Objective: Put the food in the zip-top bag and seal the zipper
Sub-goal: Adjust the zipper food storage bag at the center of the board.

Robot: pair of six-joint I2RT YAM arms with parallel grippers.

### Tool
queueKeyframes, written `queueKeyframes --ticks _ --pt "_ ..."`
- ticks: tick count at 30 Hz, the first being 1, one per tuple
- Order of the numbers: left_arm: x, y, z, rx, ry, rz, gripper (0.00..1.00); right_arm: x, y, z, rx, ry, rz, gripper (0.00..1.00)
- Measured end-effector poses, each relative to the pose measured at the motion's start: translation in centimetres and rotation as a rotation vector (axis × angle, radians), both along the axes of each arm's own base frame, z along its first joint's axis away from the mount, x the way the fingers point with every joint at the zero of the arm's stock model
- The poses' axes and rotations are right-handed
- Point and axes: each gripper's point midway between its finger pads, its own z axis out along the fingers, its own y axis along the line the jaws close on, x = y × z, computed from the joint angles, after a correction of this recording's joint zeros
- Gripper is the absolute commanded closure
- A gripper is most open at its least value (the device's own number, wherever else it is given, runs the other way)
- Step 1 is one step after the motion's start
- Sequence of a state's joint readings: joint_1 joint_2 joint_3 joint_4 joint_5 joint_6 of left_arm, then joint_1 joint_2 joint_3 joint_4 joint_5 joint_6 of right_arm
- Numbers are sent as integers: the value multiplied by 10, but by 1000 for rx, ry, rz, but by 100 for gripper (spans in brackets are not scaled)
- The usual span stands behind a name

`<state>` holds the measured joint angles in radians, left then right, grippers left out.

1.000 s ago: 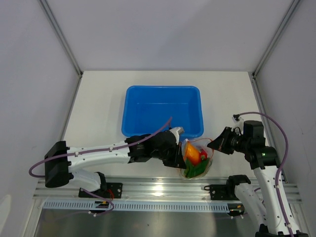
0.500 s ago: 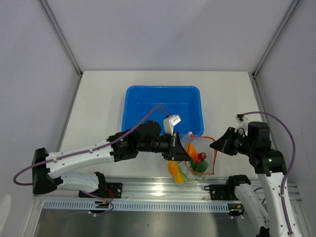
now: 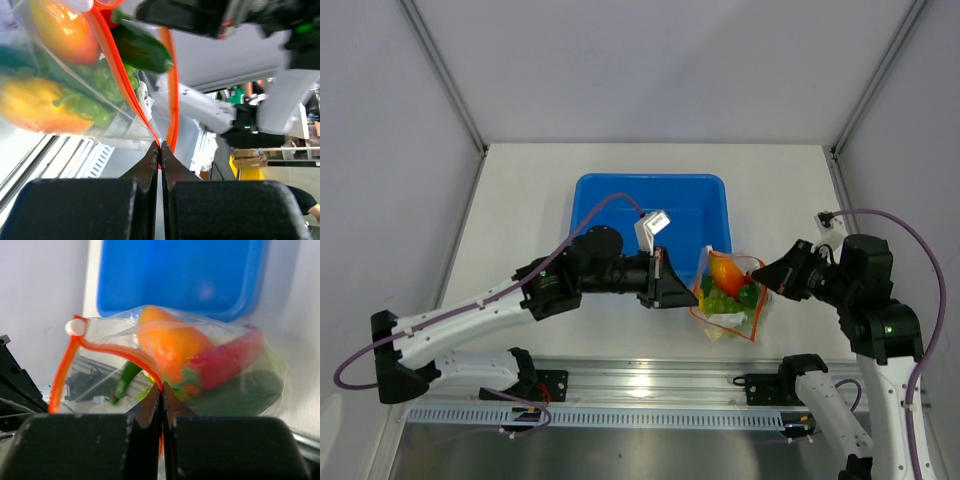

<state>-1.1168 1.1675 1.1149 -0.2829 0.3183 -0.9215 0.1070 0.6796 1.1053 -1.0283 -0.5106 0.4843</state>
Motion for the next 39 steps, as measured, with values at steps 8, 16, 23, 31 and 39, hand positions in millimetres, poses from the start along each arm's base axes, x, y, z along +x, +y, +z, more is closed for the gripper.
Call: queueKeyframes --ticks 8,16,23,31,39 --pt "-1 0 -67 73 69 -9 99 -7 2 -90 9 204 -11 100" --pt "4 -4 -122 245 159 -15 100 -8 4 -75 26 215 -18 100" --pt "10 -3 -2 9 -28 -4 99 -10 6 19 67 -35 -2 100" --pt "11 -6 -36 27 -5 -7 100 -19 7 -69 73 181 -20 100" --pt "5 14 -106 227 65 28 75 -23 7 -58 90 151 -34 100"
